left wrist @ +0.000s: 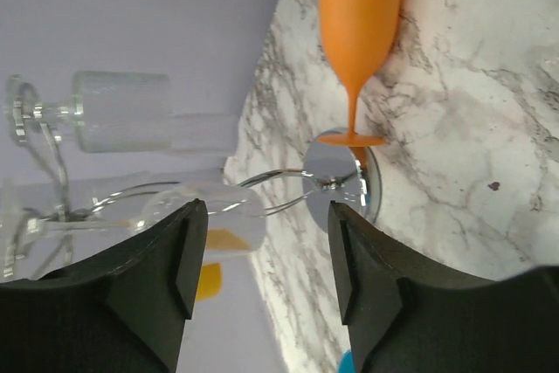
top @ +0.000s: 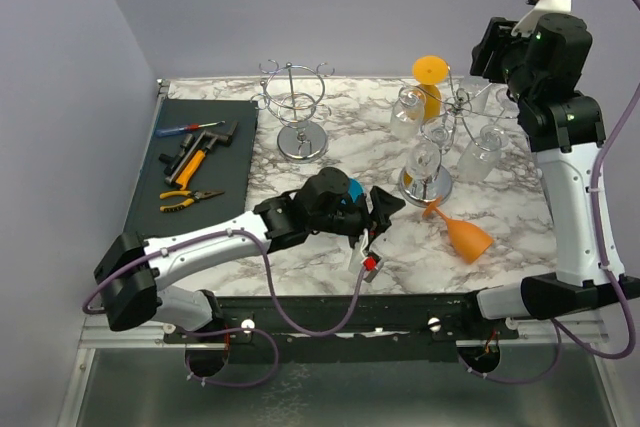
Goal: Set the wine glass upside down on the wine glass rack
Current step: Turn the wine glass upside down at the wine rack, then move the wine rack to the center of the board.
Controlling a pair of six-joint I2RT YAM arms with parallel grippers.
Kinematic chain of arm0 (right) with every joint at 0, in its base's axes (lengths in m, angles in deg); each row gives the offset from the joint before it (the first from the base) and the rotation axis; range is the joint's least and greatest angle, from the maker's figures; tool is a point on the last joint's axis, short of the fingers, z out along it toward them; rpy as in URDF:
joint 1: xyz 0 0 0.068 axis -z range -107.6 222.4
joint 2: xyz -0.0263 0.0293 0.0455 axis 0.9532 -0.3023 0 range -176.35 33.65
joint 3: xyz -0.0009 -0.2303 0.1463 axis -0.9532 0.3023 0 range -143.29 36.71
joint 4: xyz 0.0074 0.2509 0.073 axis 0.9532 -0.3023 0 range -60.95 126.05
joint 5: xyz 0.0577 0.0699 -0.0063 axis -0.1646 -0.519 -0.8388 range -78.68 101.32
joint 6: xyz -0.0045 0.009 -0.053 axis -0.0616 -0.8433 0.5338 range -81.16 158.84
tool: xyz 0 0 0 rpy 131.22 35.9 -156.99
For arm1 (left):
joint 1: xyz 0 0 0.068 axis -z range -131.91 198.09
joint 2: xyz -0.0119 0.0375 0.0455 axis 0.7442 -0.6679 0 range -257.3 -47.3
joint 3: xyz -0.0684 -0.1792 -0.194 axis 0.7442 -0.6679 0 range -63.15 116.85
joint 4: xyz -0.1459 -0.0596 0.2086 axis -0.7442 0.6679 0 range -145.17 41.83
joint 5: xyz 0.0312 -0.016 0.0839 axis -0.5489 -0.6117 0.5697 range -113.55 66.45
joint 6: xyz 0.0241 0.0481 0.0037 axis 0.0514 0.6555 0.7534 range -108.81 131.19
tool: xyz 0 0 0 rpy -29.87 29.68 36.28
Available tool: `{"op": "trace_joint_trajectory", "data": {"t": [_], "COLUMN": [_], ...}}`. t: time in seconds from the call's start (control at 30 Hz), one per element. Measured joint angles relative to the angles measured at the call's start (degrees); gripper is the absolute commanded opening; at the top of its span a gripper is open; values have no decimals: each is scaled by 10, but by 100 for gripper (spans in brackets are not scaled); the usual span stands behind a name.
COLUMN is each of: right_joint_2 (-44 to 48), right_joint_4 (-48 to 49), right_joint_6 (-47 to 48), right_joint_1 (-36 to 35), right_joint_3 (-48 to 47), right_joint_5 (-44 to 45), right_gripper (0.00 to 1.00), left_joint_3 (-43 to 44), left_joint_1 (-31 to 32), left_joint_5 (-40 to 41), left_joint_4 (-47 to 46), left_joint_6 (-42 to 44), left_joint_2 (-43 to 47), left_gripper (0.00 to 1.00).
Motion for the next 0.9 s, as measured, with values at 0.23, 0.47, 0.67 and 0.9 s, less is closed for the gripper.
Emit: {"op": "trace_joint_trajectory", "data": {"t": [0.23,0.47,0.67,0.9], "right_joint_2": [7,10,11,16], "right_joint_4": [-48,-59,-59,-59], "right_joint_6": [-16,-15,-8,-5], "right_joint_1": [34,42,46,46], "right_joint_3": [25,77,87,98], "right_joint_5": [-82,-128,-143,-156], "right_gripper": [58,52,38,38], "left_joint_3": [-51,-80,-63,-16], "left_joint_1": [6,17,31,36], "left_joint_5": [20,83,133,175], "left_joint_4": [-84,-188,-261,-316], "left_joint_6": [-13,7,12,19], "left_joint_2": [-80,-193,-279,-346], "left_gripper": [63,60,53,49]}}
